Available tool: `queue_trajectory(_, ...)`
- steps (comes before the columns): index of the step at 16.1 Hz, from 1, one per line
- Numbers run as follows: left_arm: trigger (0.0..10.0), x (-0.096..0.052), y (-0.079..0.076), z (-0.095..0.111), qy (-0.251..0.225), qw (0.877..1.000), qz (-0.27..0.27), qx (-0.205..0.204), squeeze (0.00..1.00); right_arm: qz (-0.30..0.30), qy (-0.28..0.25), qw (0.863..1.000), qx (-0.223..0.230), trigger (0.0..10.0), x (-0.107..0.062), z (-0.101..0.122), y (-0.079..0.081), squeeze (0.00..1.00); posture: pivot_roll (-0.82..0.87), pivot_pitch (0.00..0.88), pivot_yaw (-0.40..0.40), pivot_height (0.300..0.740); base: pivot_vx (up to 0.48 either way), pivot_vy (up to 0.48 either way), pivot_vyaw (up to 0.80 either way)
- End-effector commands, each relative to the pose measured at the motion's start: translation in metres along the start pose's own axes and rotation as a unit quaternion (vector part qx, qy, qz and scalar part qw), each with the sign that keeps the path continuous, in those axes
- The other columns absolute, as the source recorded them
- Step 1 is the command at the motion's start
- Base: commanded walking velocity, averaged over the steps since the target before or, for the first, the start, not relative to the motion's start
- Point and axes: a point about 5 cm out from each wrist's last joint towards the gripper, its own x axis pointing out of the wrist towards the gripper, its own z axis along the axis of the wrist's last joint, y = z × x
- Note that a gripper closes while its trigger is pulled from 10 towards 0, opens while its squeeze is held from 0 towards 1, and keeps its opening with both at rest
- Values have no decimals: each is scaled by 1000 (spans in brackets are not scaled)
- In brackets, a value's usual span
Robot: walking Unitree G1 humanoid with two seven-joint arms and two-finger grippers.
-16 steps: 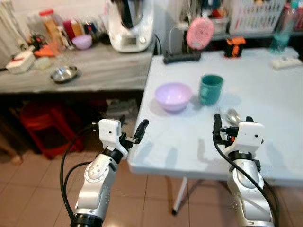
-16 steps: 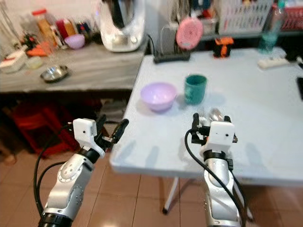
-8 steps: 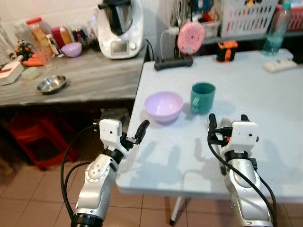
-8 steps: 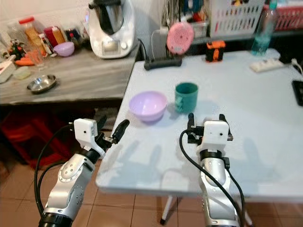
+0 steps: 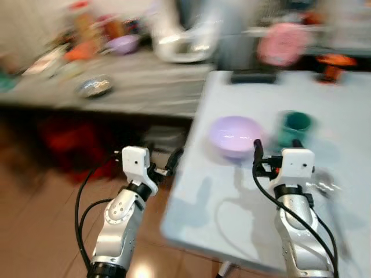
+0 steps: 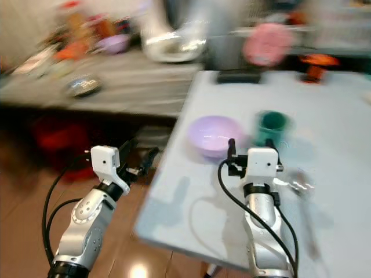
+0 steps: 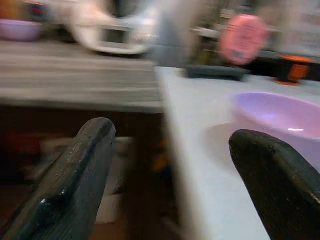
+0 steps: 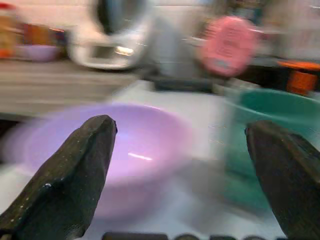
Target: Setting the table
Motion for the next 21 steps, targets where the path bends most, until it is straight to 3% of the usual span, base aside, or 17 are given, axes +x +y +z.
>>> queue_trajectory(1,10000,-3,7,1,0,1000,8,0,0,15,-2,1000,5,10000,-1,1,8,0,-33,0,125,740,0,0,788)
queue_trajectory(7,10000,-7,4,-1,7,1000,-20,-12,0,28,-4,1000,13,10000,-2,2,11,0,-36,0,122,740,0,0,121)
queue_trajectory(12,10000,-8,0,-3,14,999,-47,-14,0,21,0,1000,-15,10000,1,0,7,0,-35,0,118,740,0,0,0)
queue_trajectory(17,10000,-10,-11,-4,35,989,-140,-29,0,43,19,996,-70,10000,10,1,2,0,-44,0,116,740,0,0,0)
queue_trajectory(21,10000,-14,-12,-7,46,986,-161,-26,0,62,36,994,-84,10000,17,1,-7,0,-51,0,106,740,0,0,0)
